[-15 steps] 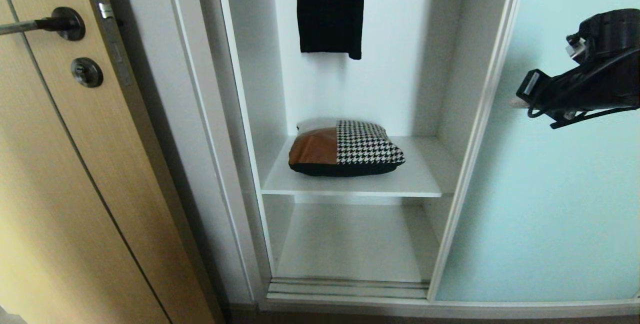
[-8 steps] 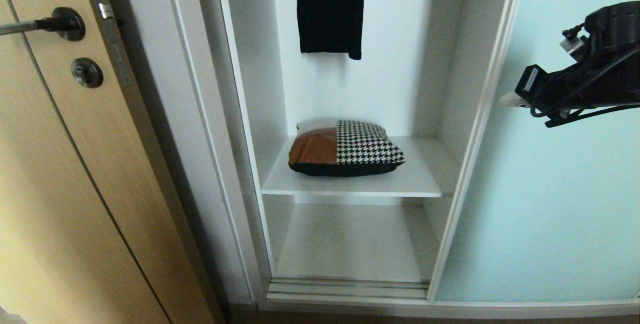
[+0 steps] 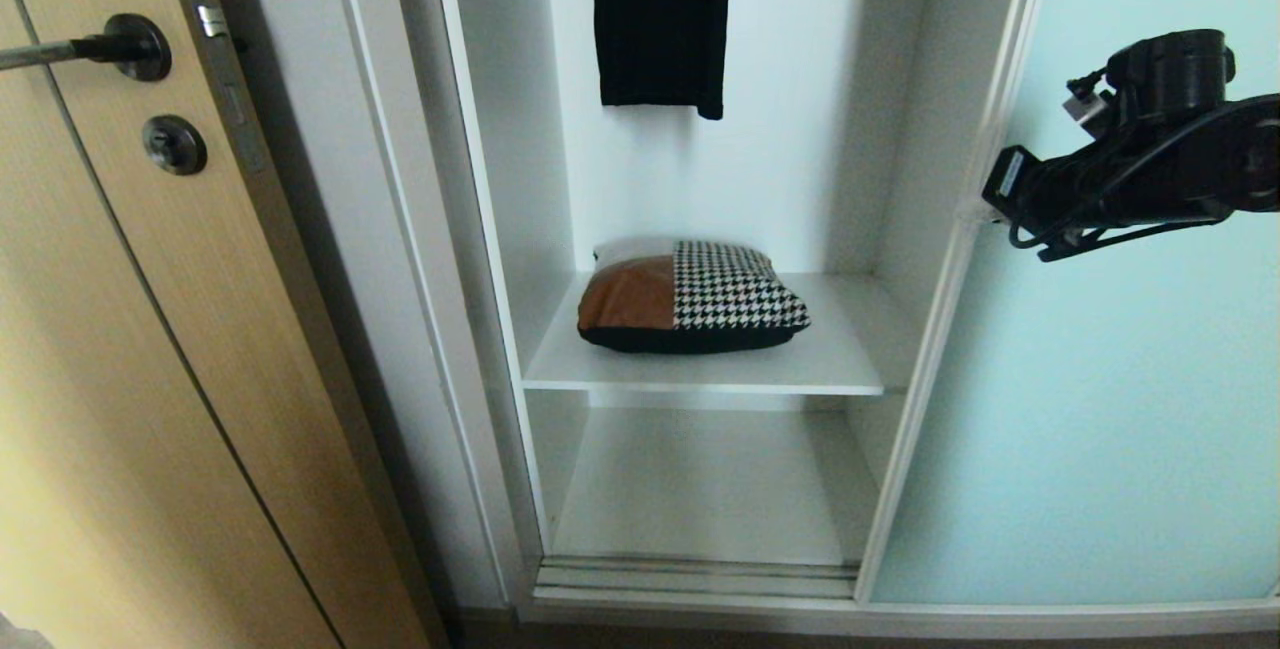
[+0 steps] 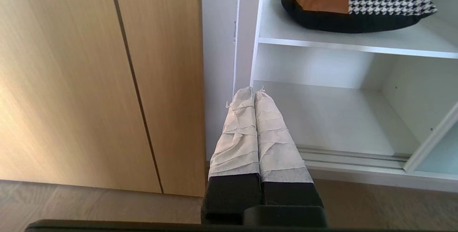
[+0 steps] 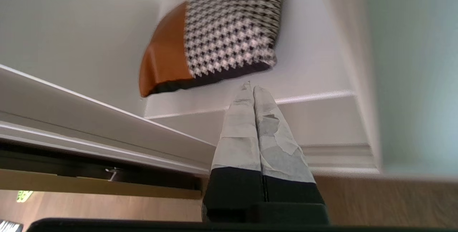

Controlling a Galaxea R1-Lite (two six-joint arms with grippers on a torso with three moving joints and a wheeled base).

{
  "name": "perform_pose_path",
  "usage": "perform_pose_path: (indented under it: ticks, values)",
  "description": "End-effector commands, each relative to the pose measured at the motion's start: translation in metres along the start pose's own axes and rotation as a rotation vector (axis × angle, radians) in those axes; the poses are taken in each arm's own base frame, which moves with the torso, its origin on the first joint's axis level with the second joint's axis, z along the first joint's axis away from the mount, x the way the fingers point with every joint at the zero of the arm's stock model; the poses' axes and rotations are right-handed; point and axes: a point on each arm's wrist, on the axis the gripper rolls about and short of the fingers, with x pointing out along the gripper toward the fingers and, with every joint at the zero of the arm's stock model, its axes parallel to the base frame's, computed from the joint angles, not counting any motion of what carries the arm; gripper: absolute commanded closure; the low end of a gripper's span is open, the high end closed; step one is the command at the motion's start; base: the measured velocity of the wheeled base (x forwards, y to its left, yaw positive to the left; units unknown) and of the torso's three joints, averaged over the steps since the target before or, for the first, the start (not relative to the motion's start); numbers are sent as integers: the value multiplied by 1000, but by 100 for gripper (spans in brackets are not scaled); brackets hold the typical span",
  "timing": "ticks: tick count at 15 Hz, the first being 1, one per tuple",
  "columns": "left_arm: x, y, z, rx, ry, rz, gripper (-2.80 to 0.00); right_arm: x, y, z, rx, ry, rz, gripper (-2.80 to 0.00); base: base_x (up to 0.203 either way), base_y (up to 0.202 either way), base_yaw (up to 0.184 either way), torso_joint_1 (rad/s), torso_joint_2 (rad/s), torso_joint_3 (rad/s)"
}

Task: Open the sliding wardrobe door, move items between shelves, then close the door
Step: Open the door

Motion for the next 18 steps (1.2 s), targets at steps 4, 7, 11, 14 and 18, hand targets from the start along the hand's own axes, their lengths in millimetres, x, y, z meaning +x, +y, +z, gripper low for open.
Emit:
perform_pose_path:
  ticks: [4,7,11,14,18]
  values:
    - [0,0,0,-1,1,0,0,38,-8,-5,0,-13,-12,0,0,0,0,0,0,0]
    - [0,0,0,-1,1,0,0,56,-14,-4,-6,-85,-49,0,0,0,0,0,0,0]
    - [0,0,0,0,1,0,0,66,-19,-4,-13,-138,-56,0,0,0,0,0,0,0]
    - [0,0,0,-1,1,0,0,69,-24,-2,-13,-177,-81,0,0,0,0,0,0,0]
    - [0,0,0,-1,0,0,0,67,-33,4,-10,-196,-97,0,0,0,0,0,0,0]
